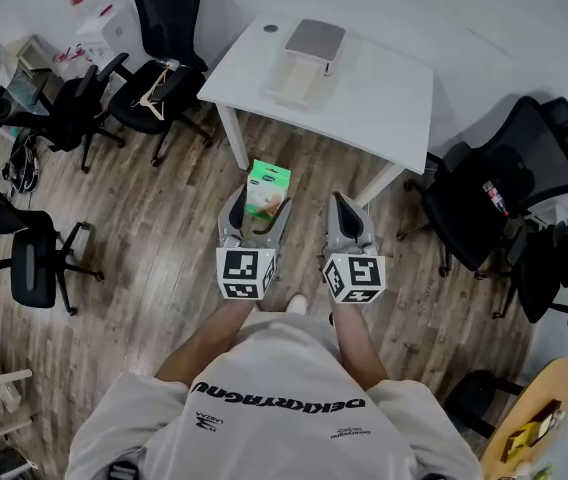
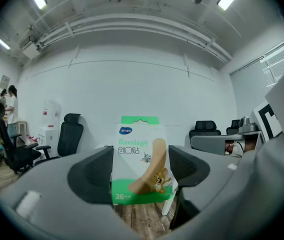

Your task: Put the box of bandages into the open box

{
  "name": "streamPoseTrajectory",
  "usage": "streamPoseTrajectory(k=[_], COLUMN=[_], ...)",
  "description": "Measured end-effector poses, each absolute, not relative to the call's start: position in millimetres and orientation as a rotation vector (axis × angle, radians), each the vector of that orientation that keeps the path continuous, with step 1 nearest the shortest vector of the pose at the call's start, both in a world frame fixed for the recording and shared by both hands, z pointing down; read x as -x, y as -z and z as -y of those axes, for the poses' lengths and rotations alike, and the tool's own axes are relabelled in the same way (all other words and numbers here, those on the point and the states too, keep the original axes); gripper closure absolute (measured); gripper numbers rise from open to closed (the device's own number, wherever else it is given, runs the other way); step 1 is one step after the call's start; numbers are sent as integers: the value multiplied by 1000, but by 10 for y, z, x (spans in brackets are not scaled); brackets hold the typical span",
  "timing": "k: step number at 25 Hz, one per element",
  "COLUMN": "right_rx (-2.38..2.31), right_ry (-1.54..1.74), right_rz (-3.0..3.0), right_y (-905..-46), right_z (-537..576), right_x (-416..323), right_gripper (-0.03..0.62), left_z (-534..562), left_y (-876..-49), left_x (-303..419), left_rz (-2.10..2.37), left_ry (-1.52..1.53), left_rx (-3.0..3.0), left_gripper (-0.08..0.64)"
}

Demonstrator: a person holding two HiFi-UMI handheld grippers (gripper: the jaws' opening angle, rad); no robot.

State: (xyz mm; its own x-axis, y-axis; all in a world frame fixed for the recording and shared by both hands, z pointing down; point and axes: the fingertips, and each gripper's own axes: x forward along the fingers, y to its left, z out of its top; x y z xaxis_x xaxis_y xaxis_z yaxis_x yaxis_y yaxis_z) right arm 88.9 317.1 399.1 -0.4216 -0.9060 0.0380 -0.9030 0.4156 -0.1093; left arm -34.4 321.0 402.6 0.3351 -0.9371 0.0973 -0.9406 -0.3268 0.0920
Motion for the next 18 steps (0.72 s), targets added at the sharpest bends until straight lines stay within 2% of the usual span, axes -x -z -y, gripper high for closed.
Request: streamPoseTrajectory(k=[18], right_rx=[1595], right_ry=[242], right_rz=[-2652], right_y=[-4120], right_z=[-2988], right_x=[-1216], right_gripper=[594], left_z=[-3134], left_y=[-4140], left_x=[8], left_rz=[1810], left_ry=[-75], left_rx=[-2409], left_gripper=[199])
